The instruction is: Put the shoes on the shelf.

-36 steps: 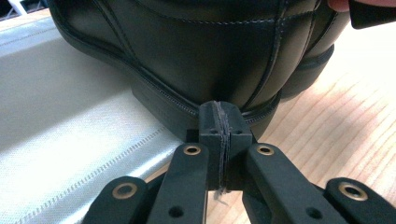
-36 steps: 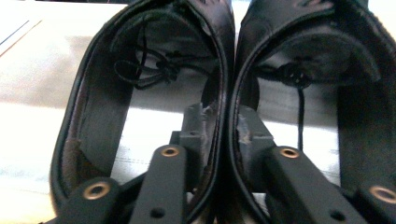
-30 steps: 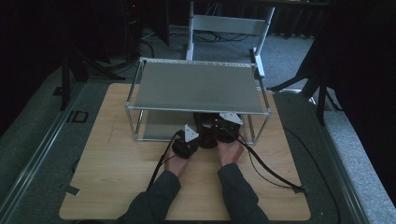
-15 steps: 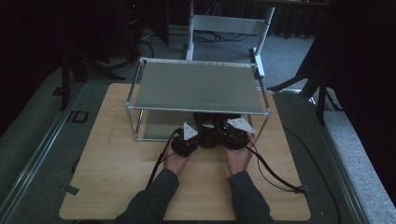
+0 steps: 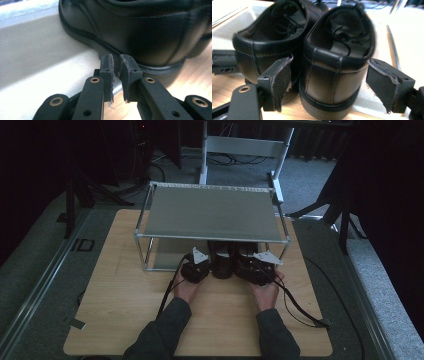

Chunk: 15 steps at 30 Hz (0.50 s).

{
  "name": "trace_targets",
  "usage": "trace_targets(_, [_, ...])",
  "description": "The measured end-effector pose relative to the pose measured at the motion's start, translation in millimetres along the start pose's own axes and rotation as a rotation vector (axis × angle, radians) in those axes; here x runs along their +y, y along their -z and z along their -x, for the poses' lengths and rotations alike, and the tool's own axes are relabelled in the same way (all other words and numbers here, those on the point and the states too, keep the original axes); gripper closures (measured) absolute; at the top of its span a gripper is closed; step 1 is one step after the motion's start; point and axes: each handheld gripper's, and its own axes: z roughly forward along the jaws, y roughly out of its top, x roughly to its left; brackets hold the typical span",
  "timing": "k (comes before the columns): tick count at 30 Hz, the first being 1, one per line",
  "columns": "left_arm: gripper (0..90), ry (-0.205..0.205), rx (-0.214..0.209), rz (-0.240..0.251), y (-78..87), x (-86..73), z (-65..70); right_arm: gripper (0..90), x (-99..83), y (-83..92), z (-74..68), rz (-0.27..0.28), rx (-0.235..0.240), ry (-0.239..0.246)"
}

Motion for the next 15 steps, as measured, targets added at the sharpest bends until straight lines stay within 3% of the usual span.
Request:
trace_targets(4, [80.7,0.003,-0.001,-0.01,-6.4,0.7,-0.3,18.6,-1.8,-10.1,3.3,-0.036,-0.008,0.011])
trace_targets(9, [80.8,0.03,-0.005,-0.008,-9.4,1.6,-4.1,17.0,-6.2,-21.6,10.8,-0.087,0.024,-0.005])
trace_targets(15, [82.1,0.067,-0.001,-0.005,-14.7,4.7,-7.1,20.1,-7.5,-22.0,8.7,-0.093,0.021,0.097])
